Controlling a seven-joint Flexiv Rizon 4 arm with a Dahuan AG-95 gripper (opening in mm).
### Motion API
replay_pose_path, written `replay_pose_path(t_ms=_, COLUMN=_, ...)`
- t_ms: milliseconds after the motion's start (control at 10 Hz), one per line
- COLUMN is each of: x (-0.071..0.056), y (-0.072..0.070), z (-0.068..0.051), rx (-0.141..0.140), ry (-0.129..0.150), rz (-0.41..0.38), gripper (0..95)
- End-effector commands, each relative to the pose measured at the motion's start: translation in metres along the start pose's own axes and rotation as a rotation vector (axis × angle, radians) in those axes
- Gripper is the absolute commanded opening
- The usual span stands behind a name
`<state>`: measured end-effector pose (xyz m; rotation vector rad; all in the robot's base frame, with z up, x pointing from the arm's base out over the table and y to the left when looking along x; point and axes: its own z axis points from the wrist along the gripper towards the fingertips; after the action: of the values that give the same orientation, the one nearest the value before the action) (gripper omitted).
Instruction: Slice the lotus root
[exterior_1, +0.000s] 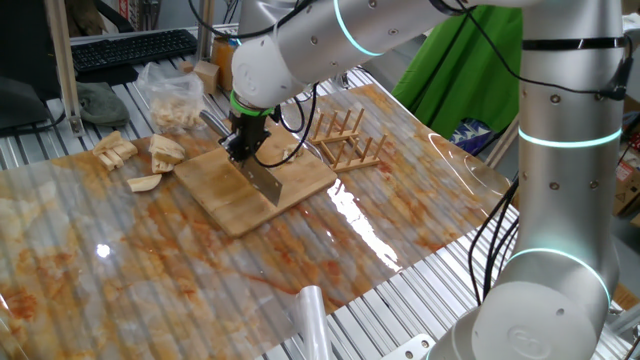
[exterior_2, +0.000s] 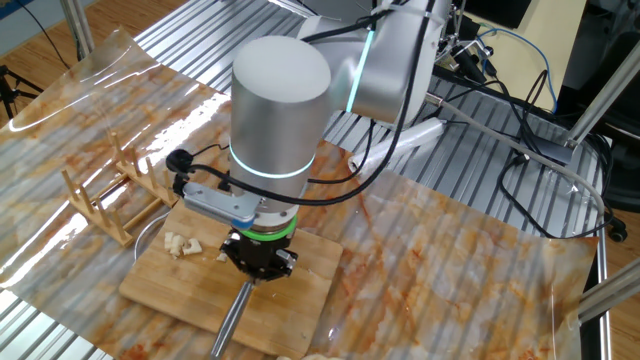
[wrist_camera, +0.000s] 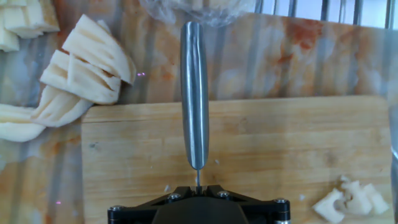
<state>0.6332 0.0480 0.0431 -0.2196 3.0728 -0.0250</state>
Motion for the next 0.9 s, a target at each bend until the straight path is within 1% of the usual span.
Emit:
replay_pose_path(t_ms=100, x=0.011, y=0.01, z=-0.005, rx=-0.001, ry=0.039, rz=0.054, gripper=0.0)
replay_pose_path(t_ms=200, x=0.02, y=0.012, z=-0.008, rx=0.005, ry=0.054, rz=0.084, gripper=0.0)
replay_pose_path(t_ms=300, x=0.026, y=0.012, z=-0.01, rx=0.008, ry=0.07, rz=0.1, gripper=0.0)
replay_pose_path(t_ms=400, x=0.03, y=0.009, z=-0.013, rx=0.008, ry=0.075, rz=0.112, gripper=0.0)
replay_pose_path(t_ms=500, x=0.032, y=0.006, z=-0.014, rx=0.019, ry=0.075, rz=0.091, gripper=0.0)
replay_pose_path(t_ms=600, x=0.036, y=0.0, z=-0.012, rx=0.037, ry=0.077, rz=0.089, gripper=0.0)
replay_pose_path(t_ms=700, x=0.038, y=-0.003, z=-0.011, rx=0.078, ry=0.086, rz=0.086, gripper=0.0)
replay_pose_path(t_ms=800, x=0.042, y=-0.007, z=-0.007, rx=0.087, ry=0.08, rz=0.112, gripper=0.0)
replay_pose_path(t_ms=900, x=0.044, y=-0.008, z=-0.005, rx=0.094, ry=0.084, rz=0.142, gripper=0.0)
